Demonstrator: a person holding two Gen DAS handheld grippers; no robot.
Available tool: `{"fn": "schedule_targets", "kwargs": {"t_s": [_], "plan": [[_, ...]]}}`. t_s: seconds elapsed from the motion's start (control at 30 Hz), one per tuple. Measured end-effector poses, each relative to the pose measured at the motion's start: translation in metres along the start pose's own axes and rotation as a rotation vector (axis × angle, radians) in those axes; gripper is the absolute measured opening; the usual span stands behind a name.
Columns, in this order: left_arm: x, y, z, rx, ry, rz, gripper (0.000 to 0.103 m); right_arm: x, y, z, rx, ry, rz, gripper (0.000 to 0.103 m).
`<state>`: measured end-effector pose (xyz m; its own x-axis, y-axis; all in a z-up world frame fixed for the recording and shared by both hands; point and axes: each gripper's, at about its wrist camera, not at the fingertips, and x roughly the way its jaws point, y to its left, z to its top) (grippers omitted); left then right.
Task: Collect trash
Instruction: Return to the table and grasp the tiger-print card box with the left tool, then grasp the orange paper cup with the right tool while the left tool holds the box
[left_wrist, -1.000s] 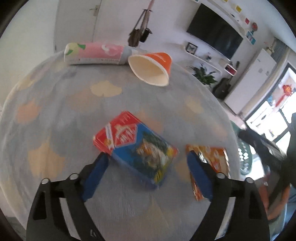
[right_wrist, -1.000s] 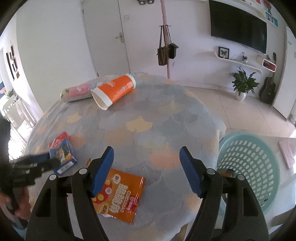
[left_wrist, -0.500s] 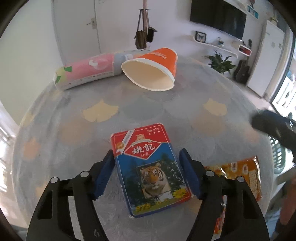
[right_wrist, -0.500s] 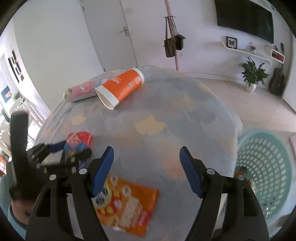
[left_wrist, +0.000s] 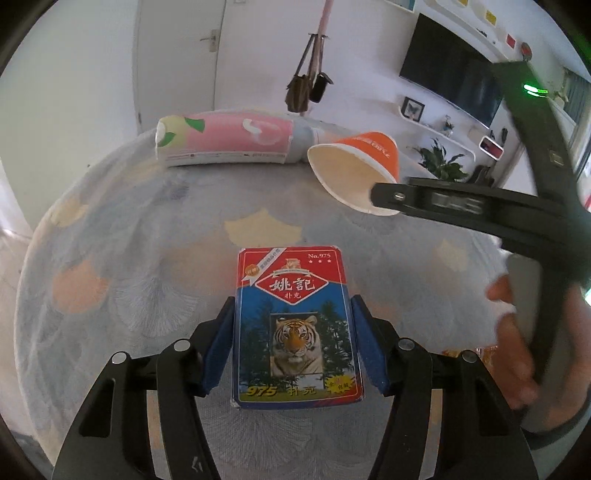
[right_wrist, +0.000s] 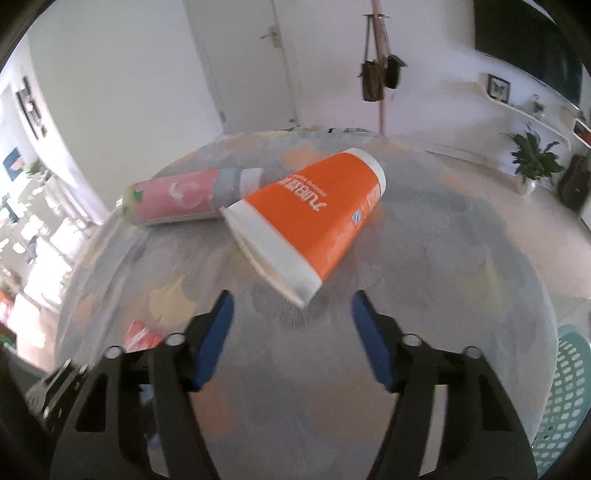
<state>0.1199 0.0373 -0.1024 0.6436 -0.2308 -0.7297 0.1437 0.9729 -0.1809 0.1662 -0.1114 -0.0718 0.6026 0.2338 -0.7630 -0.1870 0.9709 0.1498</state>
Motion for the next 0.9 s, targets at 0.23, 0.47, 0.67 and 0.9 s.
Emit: {"fn": "schedule_targets", "kwargs": {"t_s": [0.23,0.47,0.67,0.9], "plan": [[-0.001,0.002,-0.002,-0.011,-0.006,-0.013,0.058,0.018,-0.004,0.011,0.068,-0.024,-0.041,0.038],[0.0,0.005,-0.002,-0.005,-0.011,-0.028,0.058,0.011,-0.026,0.01,0.143,-0.051,-0.034,0.002],[-0.008,0.008,-0.004,-0.007,-0.048,-0.053,0.058,-0.026,-0.03,0.006,0.116,-0.127,-0.05,0.002],[-0.036,-0.011,0.006,0.031,-0.116,-0.112,0.058,-0.073,-0.045,-0.007,0.118,-0.191,-0.034,0.002]]}}
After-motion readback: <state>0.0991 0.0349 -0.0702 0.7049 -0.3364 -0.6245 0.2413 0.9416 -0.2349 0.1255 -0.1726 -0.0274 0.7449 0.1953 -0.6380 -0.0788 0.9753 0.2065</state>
